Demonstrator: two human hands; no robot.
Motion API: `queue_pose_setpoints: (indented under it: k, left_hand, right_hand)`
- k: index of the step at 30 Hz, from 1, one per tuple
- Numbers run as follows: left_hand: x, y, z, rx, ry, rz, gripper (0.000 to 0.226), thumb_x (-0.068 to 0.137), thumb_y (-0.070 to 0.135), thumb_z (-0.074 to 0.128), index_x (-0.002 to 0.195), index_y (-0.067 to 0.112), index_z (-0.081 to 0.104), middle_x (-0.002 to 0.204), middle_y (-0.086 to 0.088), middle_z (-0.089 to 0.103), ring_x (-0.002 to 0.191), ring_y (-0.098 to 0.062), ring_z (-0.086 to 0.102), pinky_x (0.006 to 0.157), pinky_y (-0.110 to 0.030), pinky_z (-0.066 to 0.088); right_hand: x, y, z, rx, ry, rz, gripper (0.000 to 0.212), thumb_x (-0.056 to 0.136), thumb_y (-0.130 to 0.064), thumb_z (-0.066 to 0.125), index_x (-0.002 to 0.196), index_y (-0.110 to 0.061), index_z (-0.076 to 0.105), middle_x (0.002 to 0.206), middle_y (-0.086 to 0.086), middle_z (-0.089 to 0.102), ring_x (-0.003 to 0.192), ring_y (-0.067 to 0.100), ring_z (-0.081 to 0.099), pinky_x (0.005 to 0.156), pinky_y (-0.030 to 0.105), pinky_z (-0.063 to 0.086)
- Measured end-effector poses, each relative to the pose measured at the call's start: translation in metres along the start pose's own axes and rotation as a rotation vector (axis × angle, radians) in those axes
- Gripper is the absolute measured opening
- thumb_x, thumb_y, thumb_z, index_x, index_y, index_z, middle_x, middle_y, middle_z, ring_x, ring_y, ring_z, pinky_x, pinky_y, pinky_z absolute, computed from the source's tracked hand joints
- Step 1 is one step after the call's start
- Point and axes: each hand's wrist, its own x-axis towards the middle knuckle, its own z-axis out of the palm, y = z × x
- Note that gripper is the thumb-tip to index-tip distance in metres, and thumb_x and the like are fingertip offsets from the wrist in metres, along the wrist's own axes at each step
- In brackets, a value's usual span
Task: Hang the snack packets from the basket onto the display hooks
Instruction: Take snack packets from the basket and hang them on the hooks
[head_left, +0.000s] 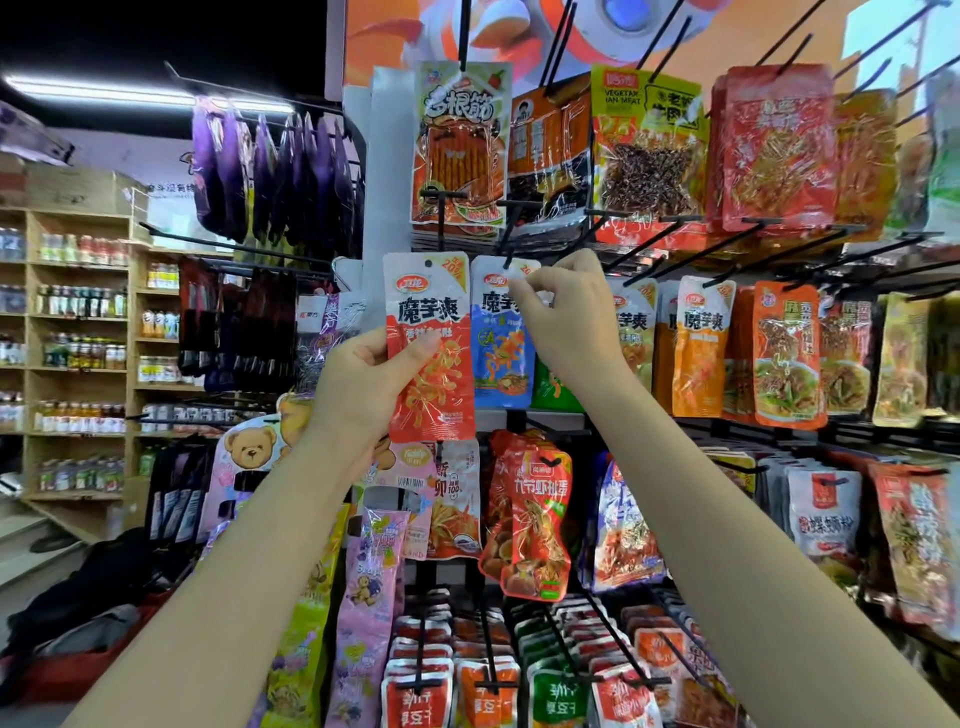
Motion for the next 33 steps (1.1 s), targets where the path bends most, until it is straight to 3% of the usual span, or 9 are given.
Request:
queue_pose_setpoints:
  k: [4,7,12,14,16,20,25,29,33]
  left_hand:
    - [0.0,0.007,0.004,-0.01,-0.031,0.033,0.031,0.073,0.027,0.079,0.099,0.012,0.075,0.089,-0.006,0.079,0.078,-0.02,0.076,0.064,-0.031,0.062]
    - [0.007,0.011,0.008,0.058,-0.045,0.048,0.019,0.077,0.024,0.08,0.093,0.014,0.076,0.089,-0.007,0.079,0.08,-0.022,0.077,0.069,-0.034,0.063]
    - [0.029,0.011,-0.005,0.126,-0.021,0.05,0.007,0.085,0.02,0.079,0.089,0.016,0.075,0.082,-0.006,0.078,0.07,-0.019,0.071,0.058,-0.029,0.059]
    - [0.037,0.009,-0.008,0.111,0.004,0.046,0.008,0.086,0.019,0.078,0.088,0.013,0.074,0.076,-0.002,0.077,0.067,-0.016,0.069,0.056,-0.026,0.057]
    - [0.043,0.008,-0.008,0.084,0.02,0.043,0.007,0.087,0.017,0.077,0.087,0.012,0.072,0.069,0.003,0.075,0.061,-0.009,0.069,0.052,-0.022,0.054]
    - [0.052,0.002,-0.008,0.038,-0.009,0.032,0.006,0.089,0.013,0.074,0.086,0.01,0.07,0.065,0.006,0.073,0.057,-0.005,0.067,0.05,-0.019,0.052]
    - [0.052,-0.008,-0.009,-0.016,-0.013,0.043,0.006,0.09,0.013,0.073,0.092,0.008,0.07,0.066,0.008,0.073,0.058,-0.002,0.067,0.051,-0.016,0.05]
    - [0.052,-0.013,-0.008,-0.021,-0.011,0.057,0.006,0.09,0.013,0.074,0.089,0.009,0.07,0.07,0.006,0.074,0.061,-0.005,0.069,0.052,-0.019,0.052]
    - [0.053,-0.017,-0.009,-0.021,-0.017,0.058,0.006,0.089,0.014,0.074,0.086,0.011,0.07,0.072,0.005,0.075,0.063,-0.006,0.07,0.055,-0.021,0.054]
  right_hand:
    - [-0.004,-0.026,-0.002,0.421,-0.166,0.052,0.051,0.1,-0.041,0.058,0.077,0.003,0.064,0.058,0.008,0.047,0.053,0.011,0.042,0.05,0.024,0.034]
    - [-0.002,-0.039,0.007,0.607,-0.232,0.133,0.029,0.092,-0.036,0.073,0.087,-0.008,0.073,0.08,0.012,0.074,0.072,0.022,0.071,0.064,0.041,0.06]
    - [0.025,-0.039,0.027,0.672,-0.209,0.256,0.024,0.086,-0.032,0.078,0.103,-0.018,0.069,0.104,0.01,0.074,0.098,0.031,0.071,0.085,0.056,0.058]
    - [0.035,-0.043,0.037,0.656,-0.184,0.265,0.033,0.084,-0.041,0.077,0.106,-0.019,0.067,0.108,0.01,0.073,0.102,0.032,0.069,0.087,0.057,0.057]
    - [0.041,-0.048,0.043,0.678,-0.158,0.259,0.019,0.089,-0.035,0.075,0.097,-0.019,0.066,0.1,0.01,0.073,0.095,0.029,0.07,0.085,0.055,0.058]
    - [0.046,-0.046,0.047,0.594,-0.121,0.24,0.017,0.093,-0.032,0.072,0.089,-0.015,0.069,0.076,-0.003,0.066,0.06,-0.003,0.06,0.054,0.015,0.05]
    - [0.044,-0.041,0.053,0.593,-0.1,0.209,0.021,0.093,-0.03,0.072,0.084,-0.012,0.071,0.071,-0.003,0.067,0.063,0.006,0.063,0.058,0.027,0.053]
    - [0.044,-0.038,0.055,0.646,-0.118,0.242,0.015,0.09,-0.027,0.074,0.092,-0.013,0.072,0.082,0.006,0.073,0.079,0.025,0.072,0.074,0.051,0.062]
    - [0.043,-0.038,0.055,0.71,-0.131,0.292,0.012,0.089,-0.021,0.076,0.096,-0.013,0.071,0.081,0.004,0.074,0.074,0.022,0.073,0.07,0.042,0.062]
